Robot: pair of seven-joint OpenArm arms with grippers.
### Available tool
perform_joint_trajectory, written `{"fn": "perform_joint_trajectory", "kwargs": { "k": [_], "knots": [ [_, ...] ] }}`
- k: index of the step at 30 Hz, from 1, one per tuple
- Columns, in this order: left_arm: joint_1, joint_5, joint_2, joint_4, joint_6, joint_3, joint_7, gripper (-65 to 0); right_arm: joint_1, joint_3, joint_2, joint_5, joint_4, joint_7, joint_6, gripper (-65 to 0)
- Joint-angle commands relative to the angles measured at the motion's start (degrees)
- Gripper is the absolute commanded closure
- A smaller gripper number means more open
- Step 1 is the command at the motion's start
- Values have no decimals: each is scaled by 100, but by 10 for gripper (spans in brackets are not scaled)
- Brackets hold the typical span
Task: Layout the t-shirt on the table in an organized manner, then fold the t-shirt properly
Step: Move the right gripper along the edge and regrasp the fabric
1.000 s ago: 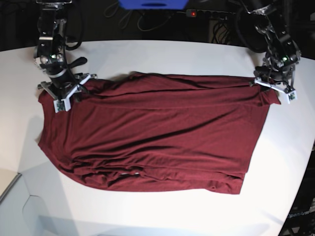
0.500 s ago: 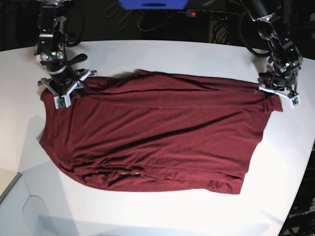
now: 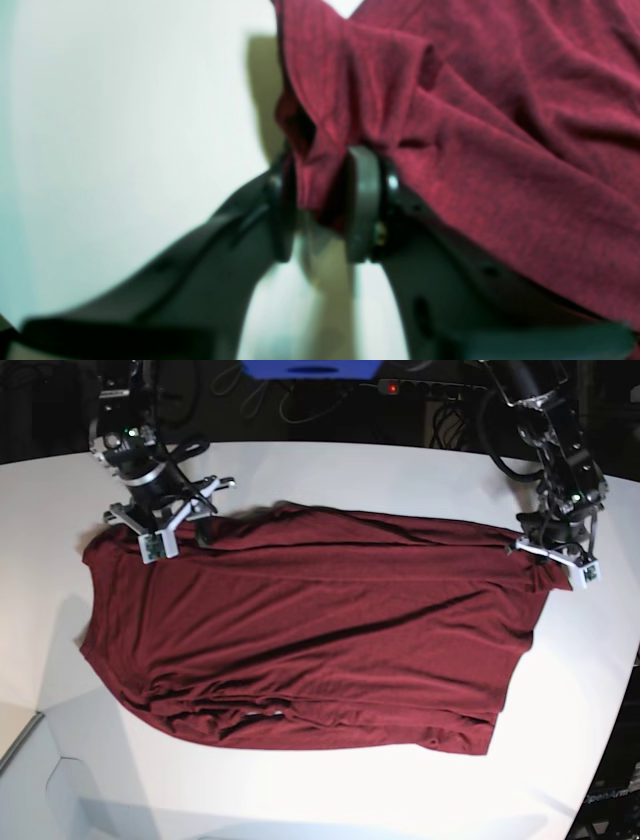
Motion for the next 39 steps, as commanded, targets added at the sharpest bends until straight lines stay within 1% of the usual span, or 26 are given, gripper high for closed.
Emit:
{"fn": "perform_joint_trajectory", "kwargs": {
  "k": [1,4,5,12,19,21,23,26,28,29,34,39],
  "knots": [
    [48,69,23,-19,-10,21,356,-110,-20,-43,32,43,7,115,-3,-303],
    [48,69,23,-19,-10,-5,356,-21,-11,-175,23,34,-275,141,-3,-303],
    [48,69,14,-19,-10,-5,356,0,-2,-175,23,34,-362,150,-3,-303],
    [57,69,5,-19,-10,-14,356,-1,86,-175,23,34,-538,150,-11,-303],
    [57,69,-12,-19,-10,-14,356,-1,305,-183,49,25,-1031,150,-11,-291],
    [57,69,-21,-19,-10,-14,356,-1,297,-192,58,25,-1083,150,-11,-265],
    [57,69,-21,-19,-10,-14,365,-1,288,-192,58,25,-1083,150,-11,-212],
    [57,69,-21,77,-10,-14,400,-1,261,-192,58,43,-1039,150,-3,-87],
    [145,69,-4,297,-10,-14,408,-1,261,-148,58,51,-1039,150,-3,-20],
    [197,69,5,447,-10,-14,408,-1,253,-139,58,51,-1013,150,-3,0],
    [329,69,23,1132,-10,-14,417,-1,94,-131,67,60,-433,150,-3,0],
    [338,69,5,1361,-10,-14,461,-1,-2,-131,67,60,139,141,-3,0]
  ]
}}
